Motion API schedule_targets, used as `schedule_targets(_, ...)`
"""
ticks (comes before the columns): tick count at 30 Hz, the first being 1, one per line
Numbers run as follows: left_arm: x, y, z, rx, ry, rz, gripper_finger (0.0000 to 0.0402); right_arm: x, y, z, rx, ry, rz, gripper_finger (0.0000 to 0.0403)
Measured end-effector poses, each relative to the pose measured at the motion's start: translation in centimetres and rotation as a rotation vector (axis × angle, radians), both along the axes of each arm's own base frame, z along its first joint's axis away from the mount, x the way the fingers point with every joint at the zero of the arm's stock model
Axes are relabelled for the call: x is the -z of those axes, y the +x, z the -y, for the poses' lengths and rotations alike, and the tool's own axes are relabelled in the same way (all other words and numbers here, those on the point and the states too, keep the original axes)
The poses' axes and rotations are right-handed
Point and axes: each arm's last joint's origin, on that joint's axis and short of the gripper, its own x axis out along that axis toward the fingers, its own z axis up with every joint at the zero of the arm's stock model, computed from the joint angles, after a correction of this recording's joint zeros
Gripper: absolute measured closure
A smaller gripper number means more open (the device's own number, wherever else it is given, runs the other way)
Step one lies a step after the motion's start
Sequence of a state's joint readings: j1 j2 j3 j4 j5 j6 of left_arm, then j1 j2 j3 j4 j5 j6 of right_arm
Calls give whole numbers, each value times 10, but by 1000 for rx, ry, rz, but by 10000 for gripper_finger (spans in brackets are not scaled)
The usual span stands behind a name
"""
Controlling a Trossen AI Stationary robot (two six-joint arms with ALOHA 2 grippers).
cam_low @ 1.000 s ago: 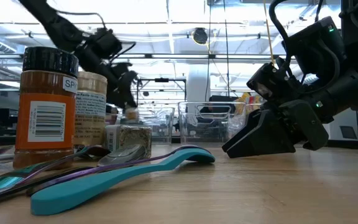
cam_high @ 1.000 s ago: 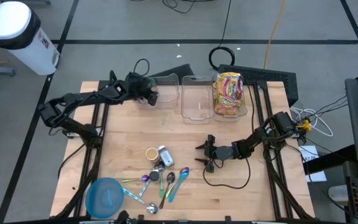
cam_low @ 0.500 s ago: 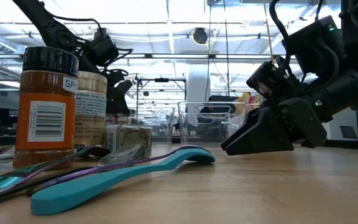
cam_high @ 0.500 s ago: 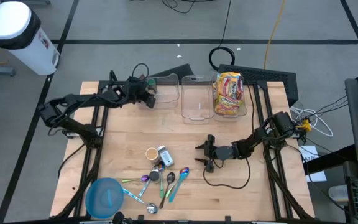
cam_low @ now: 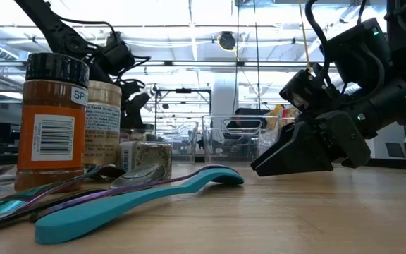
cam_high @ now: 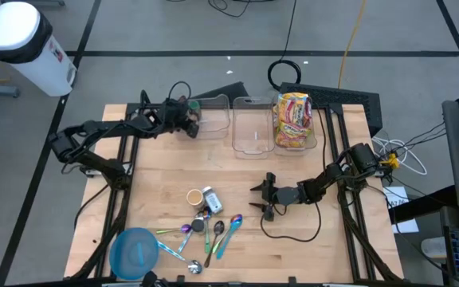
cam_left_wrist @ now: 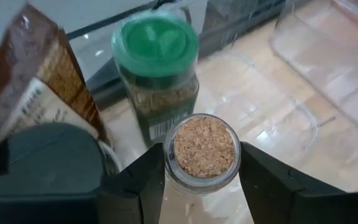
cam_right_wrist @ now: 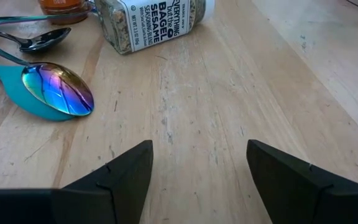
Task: Pick & Place Food Item
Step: Put the brown seasoning bottle into the left transparent bin, then put the white seasoning bottle into the left transparent bin
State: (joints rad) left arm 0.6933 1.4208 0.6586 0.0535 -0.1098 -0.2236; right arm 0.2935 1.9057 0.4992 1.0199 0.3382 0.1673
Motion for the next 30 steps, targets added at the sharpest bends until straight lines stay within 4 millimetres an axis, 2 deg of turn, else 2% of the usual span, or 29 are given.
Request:
schedule_targets(6,4,-3,3,3,-32,-53,161,0,0,0,0,0,0,152)
schedule_targets(10,4,-3,3,-1,-37,-53,138,0,0,0,0,0,0,152)
schedule_targets(20,0,-1,1,5,-30,-29,131,0,0,0,0,0,0,152)
schedule_targets(25,-12,6,-2,50,-62,26,131,0,0,0,0,0,-1,152)
schedule_targets(30,-33,15,-6,113,-107,64,131,0,0,0,0,-1,-2,152)
